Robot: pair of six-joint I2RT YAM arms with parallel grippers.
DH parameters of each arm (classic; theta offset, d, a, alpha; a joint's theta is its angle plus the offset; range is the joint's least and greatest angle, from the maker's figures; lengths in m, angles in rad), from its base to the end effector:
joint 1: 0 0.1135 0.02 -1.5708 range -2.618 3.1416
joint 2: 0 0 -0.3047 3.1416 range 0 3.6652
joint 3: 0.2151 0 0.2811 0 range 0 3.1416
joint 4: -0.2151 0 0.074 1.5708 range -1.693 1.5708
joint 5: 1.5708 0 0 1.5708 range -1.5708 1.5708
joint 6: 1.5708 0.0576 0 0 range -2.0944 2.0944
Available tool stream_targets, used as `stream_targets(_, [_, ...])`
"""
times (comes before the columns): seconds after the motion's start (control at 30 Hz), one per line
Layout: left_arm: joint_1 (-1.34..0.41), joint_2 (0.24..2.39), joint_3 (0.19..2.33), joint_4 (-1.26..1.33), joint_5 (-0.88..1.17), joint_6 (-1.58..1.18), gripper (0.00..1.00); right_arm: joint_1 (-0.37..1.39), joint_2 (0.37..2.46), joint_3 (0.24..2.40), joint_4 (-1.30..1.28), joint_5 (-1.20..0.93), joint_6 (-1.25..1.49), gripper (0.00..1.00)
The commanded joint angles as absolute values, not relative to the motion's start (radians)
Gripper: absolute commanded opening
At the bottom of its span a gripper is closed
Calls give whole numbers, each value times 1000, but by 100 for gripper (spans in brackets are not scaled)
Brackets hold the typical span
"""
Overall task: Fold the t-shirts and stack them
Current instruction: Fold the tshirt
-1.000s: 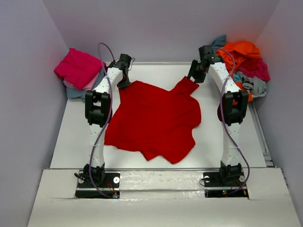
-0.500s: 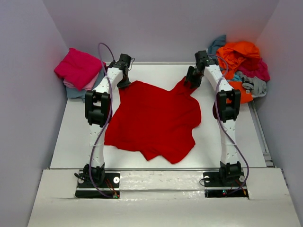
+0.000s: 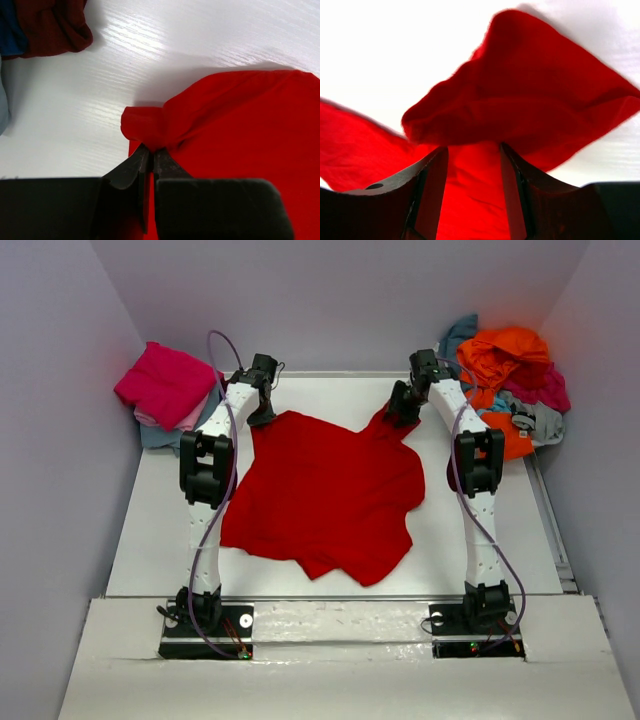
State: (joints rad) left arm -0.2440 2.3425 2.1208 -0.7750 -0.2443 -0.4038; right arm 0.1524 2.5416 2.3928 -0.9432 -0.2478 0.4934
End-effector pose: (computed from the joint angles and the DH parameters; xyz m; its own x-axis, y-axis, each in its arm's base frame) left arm 0.5702 -0.1276 0.2210 -0.7913 -0.1959 -0.5792 -0.2218 0.9747 -0.0266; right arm 0.6025 0.1068 0.1889 -0.8952 0.3270 -0.3027 0.1875 0.8926 0.4099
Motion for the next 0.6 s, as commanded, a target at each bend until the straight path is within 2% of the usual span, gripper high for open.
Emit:
stream_targets(0.0, [-239, 2296, 2138, -785, -267, -396, 6, 163, 2551, 2457, -825, -302, 482, 52])
stream_targets(0.33, [-239, 2302, 2157, -799, -270, -397, 6, 172, 2597, 2548, -724, -390, 502, 54])
stream_targets(0.47, [-239, 2306, 2164, -801, -275, -396, 6, 172, 2573, 2554, -781, -301, 499, 54])
stream_targets(0.57, [-239, 2307, 2158, -799, -270, -400, 6, 172, 2499, 2447, -792, -223, 489, 53])
